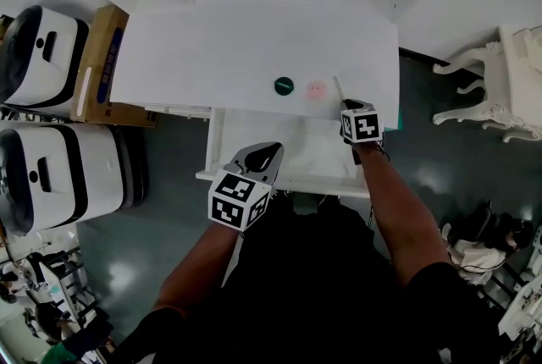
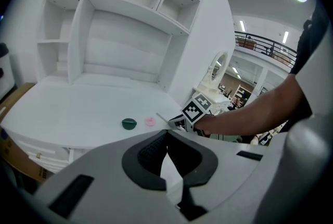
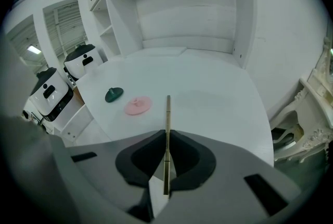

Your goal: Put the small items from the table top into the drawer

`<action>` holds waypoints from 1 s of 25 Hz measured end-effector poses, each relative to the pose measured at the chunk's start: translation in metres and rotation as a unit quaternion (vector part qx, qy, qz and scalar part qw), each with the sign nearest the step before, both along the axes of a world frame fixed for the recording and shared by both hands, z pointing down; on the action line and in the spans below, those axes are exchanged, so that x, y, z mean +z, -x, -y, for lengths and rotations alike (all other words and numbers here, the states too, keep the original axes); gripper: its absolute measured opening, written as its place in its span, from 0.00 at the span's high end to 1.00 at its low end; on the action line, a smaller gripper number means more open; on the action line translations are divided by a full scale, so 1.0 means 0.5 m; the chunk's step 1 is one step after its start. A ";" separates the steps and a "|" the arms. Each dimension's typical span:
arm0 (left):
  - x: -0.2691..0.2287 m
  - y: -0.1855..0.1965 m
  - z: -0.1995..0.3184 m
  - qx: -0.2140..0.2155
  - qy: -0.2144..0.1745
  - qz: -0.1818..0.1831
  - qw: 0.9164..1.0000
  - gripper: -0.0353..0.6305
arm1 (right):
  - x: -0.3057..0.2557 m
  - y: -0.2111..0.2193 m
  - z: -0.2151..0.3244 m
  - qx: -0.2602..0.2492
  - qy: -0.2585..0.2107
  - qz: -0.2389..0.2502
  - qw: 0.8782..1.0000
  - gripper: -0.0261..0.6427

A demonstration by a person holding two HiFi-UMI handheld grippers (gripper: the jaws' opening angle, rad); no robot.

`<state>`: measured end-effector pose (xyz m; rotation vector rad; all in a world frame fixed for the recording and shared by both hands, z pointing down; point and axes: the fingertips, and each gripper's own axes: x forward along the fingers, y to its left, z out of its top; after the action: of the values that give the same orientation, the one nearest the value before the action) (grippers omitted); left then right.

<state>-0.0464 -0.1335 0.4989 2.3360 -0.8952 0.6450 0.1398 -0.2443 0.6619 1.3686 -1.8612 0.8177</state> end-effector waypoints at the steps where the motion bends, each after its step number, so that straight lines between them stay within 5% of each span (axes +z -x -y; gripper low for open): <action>1: 0.001 0.002 -0.001 -0.001 0.001 0.000 1.000 0.94 | -0.001 -0.001 0.000 0.000 -0.001 0.000 1.000 0.89; 14: 0.009 -0.003 0.007 -0.002 -0.006 0.004 1.000 0.94 | -0.067 0.005 -0.029 -0.037 -0.051 0.004 0.998 0.90; 25: 0.022 -0.032 -0.021 0.010 -0.008 -0.004 1.000 0.94 | -0.077 0.062 -0.172 -0.166 -0.064 -0.032 0.983 0.90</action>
<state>-0.0303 -0.1228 0.5099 2.3631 -0.8780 0.6392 0.1087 -0.1582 0.6233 1.1007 -2.0474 0.4860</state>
